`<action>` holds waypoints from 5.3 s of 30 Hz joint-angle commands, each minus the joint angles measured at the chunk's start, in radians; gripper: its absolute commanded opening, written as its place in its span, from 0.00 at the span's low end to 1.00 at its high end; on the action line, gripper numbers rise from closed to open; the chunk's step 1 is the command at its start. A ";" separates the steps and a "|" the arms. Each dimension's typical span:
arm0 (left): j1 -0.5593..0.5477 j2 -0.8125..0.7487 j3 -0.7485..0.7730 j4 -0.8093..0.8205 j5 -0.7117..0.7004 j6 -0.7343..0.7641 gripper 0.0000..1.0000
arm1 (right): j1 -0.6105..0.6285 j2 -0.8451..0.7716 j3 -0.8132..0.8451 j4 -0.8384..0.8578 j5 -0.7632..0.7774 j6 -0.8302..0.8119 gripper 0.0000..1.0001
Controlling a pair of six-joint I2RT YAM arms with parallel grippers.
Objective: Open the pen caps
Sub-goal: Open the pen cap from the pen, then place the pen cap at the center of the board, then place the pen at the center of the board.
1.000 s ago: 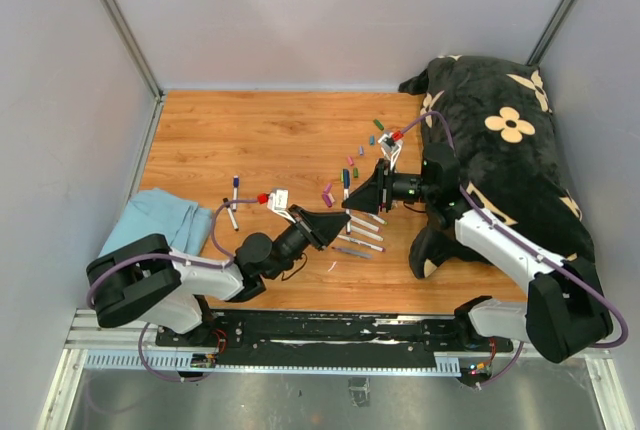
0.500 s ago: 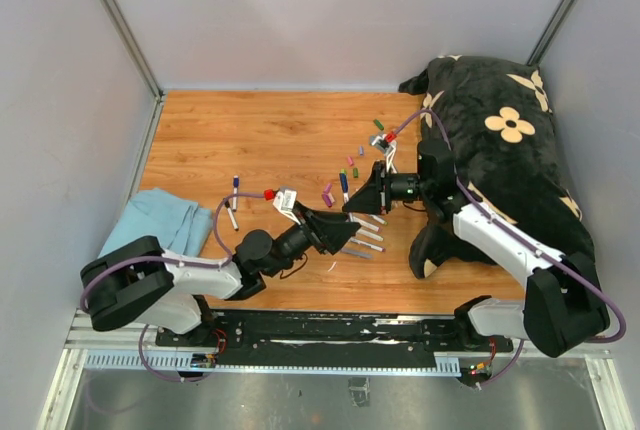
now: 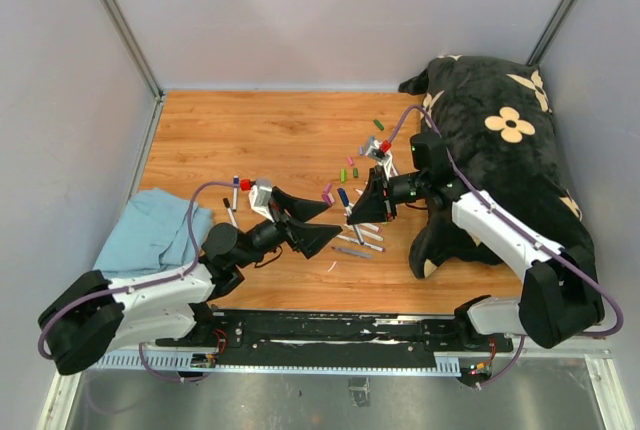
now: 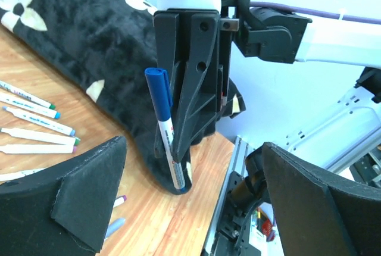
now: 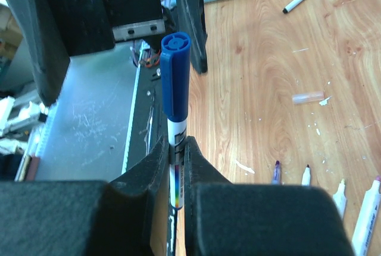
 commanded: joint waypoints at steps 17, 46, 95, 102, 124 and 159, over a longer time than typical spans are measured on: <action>0.165 -0.062 -0.134 0.146 0.123 -0.151 0.99 | -0.012 0.043 0.090 -0.262 -0.073 -0.275 0.02; 0.170 0.200 -0.096 0.428 0.130 -0.229 0.98 | 0.029 0.085 0.116 -0.339 -0.105 -0.342 0.05; 0.125 0.399 0.091 0.593 0.267 -0.236 0.00 | 0.057 0.151 0.139 -0.381 -0.117 -0.367 0.04; 0.244 0.327 0.143 0.525 0.243 -0.208 0.00 | 0.090 0.177 0.139 -0.393 -0.123 -0.374 0.01; 0.510 -0.193 -0.033 -0.386 0.099 -0.145 0.00 | 0.254 0.210 0.173 -0.552 0.406 -0.584 0.02; 0.510 0.217 -0.024 -0.670 -0.026 -0.281 0.12 | 0.514 0.540 0.299 -0.623 1.044 -0.532 0.14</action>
